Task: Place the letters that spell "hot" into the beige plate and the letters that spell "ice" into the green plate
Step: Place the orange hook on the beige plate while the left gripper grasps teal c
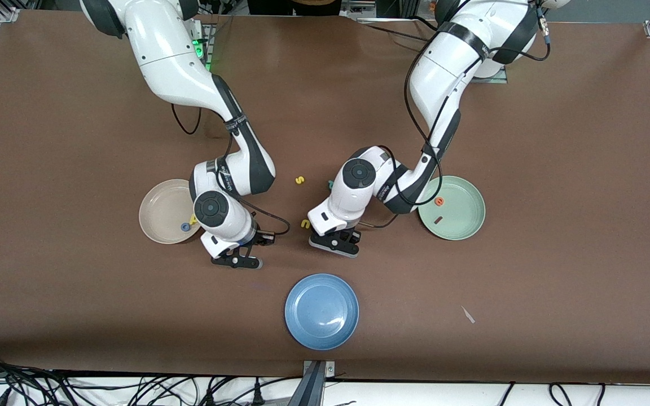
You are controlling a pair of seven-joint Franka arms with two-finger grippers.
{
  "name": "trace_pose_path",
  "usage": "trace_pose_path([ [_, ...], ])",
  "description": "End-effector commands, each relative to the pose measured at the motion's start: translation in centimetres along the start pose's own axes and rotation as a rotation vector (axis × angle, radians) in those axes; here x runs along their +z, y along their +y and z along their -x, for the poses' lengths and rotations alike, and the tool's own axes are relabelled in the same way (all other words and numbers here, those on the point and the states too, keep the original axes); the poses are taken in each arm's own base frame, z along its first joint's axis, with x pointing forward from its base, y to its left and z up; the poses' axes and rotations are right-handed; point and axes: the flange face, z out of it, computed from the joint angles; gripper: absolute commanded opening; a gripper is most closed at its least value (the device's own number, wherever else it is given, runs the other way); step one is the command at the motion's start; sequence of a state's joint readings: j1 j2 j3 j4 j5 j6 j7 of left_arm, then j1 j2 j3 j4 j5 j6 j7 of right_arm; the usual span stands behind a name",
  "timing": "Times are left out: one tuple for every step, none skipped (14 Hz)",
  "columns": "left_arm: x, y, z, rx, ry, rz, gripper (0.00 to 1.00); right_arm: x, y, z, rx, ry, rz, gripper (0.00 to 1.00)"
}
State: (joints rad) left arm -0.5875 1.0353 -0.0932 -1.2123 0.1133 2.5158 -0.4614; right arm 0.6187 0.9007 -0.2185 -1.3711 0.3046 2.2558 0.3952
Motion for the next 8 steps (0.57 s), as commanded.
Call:
trace_pose_path([
  [1.5,0.2,0.4,0.039,0.011,-0.022,0.33,-0.7,-0.7,-0.3,-0.004,-0.052,-0.001,0.09],
  [1.6,0.2,0.5,0.040,0.010,-0.023,0.29,-1.8,-0.7,-0.7,-0.007,-0.063,0.004,0.09],
  [1.6,0.2,0.5,0.040,0.008,-0.024,0.26,-2.5,-0.5,-1.0,-0.006,-0.074,0.007,0.09],
  [1.6,0.2,0.5,0.040,0.008,-0.024,0.22,-3.4,-0.2,-1.2,-0.021,-0.078,0.008,0.06],
  [1.5,0.2,0.5,0.042,0.010,-0.024,0.21,-4.2,0.6,-1.5,-0.069,-0.092,0.010,0.05],
  [1.4,0.2,0.4,0.040,0.012,-0.024,0.20,-5.6,2.1,-2.1,-0.127,-0.096,0.010,0.05],
  [1.2,0.2,0.3,0.037,0.013,-0.024,0.19,-6.2,4.6,-2.1,-0.165,-0.131,0.034,0.05],
  [0.8,0.3,0.1,0.037,0.019,-0.023,0.19,-7.4,6.5,-2.0,-0.186,-0.136,0.041,0.05],
])
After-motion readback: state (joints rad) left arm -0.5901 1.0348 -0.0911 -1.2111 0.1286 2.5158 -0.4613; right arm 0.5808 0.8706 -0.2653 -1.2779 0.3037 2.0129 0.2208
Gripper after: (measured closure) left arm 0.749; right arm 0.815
